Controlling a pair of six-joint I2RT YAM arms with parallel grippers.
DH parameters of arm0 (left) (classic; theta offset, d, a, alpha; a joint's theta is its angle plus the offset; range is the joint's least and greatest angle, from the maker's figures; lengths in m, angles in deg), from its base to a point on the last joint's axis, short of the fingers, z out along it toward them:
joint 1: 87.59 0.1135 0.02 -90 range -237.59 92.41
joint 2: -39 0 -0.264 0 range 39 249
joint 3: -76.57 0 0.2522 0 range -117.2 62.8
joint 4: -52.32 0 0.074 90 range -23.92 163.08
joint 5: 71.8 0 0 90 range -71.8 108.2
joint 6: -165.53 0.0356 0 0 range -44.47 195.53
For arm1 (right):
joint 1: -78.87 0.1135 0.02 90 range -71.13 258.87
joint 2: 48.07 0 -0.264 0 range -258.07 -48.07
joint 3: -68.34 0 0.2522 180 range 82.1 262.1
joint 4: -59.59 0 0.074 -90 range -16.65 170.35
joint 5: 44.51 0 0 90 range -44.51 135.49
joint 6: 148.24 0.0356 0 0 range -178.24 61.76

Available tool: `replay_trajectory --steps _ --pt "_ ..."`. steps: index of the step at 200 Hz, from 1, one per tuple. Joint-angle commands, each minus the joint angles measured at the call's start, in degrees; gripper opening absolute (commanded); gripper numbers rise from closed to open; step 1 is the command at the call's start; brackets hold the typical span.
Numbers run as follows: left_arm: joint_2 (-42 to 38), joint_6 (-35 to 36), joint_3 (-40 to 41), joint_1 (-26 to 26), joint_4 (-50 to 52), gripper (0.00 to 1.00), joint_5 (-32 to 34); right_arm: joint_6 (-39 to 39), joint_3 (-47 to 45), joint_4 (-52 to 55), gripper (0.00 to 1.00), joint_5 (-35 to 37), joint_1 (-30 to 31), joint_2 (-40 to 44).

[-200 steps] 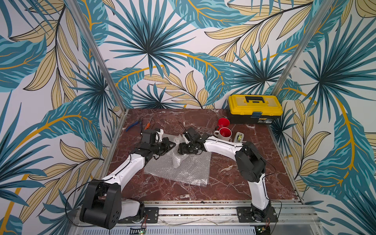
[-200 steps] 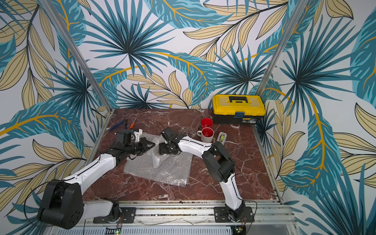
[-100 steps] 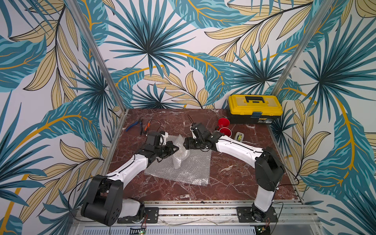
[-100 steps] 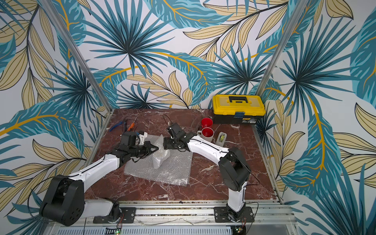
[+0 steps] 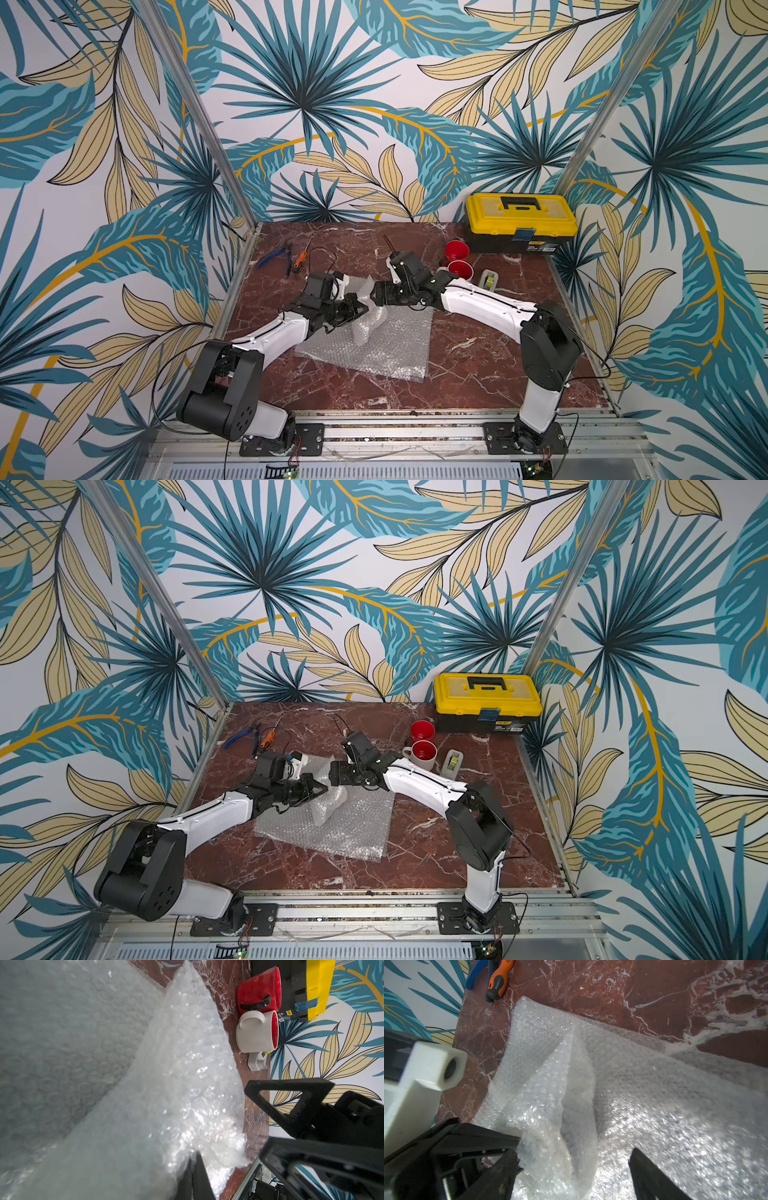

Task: Wrap mugs in bubble wrap
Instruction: Wrap the mug in bubble wrap.

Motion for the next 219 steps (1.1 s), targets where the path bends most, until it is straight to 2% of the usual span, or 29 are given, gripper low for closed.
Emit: replay_trajectory --steps 1,75,121,180,201,219 --pt "2.58 2.32 1.36 -0.87 5.43 0.0 0.08 -0.74 1.86 1.68 0.85 -1.75 -0.05 -2.77" --pt "2.01 2.77 0.45 -1.21 6.25 0.0 0.14 -0.43 4.61 7.13 0.82 -2.52 0.01 -9.2" --pt "-3.28 3.16 -0.01 -1.24 6.94 0.1 -0.35 -0.69 6.95 9.95 0.8 -0.94 0.04 -13.65" --pt "-10.48 3.92 -0.71 -1.24 9.27 0.14 0.57 -0.59 7.08 11.67 0.79 -0.48 -0.01 -15.49" --pt "-13.9 3.52 -0.71 -1.11 10.69 0.17 4.12 -1.08 7.82 13.13 0.78 -0.34 0.02 -16.29" --pt "-17.34 2.41 -0.95 -1.07 14.93 0.25 11.93 -1.62 8.88 14.88 0.78 0.02 0.11 -17.58"
